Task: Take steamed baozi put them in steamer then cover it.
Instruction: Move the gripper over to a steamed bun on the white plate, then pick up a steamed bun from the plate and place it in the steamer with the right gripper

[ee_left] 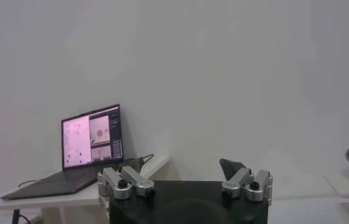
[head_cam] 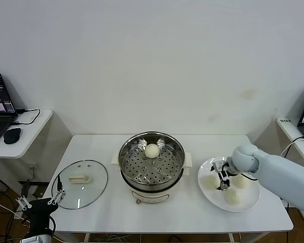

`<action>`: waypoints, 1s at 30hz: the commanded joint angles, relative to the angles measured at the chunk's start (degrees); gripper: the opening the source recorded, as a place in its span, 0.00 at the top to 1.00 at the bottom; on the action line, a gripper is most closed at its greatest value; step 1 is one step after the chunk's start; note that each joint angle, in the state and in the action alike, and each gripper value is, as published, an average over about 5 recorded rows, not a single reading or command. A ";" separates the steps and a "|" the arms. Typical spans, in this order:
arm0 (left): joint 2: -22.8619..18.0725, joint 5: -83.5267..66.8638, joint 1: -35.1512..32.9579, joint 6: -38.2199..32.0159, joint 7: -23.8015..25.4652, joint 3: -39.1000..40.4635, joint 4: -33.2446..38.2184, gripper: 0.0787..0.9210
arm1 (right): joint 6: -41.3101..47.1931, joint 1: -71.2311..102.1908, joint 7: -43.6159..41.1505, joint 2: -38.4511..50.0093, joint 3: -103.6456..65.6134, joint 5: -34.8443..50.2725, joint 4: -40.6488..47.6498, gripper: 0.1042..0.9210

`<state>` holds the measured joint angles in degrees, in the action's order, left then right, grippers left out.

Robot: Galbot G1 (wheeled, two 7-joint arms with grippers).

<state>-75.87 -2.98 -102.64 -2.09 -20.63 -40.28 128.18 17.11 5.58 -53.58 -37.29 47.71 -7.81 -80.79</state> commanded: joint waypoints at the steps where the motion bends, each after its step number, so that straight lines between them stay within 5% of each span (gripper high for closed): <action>1: 0.00 0.03 -0.01 -0.03 -0.03 0.04 -0.04 0.12 | 0.43 2.32 0.46 -3.03 -1.97 -0.80 3.28 0.12; 16: -0.14 -0.07 -0.30 -0.09 -0.25 -0.03 0.35 0.12 | 0.87 -0.18 -1.76 -1.72 -1.21 -0.91 2.10 0.39; 30: 0.67 -0.51 0.05 -0.06 -0.22 0.27 0.38 0.12 | 4.92 -35.38 -4.58 5.41 15.03 16.71 -8.95 0.40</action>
<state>-75.19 -3.48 -102.55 -2.15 -20.85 -39.98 128.59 20.14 -9.75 -57.13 -34.37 53.54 -0.78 -84.70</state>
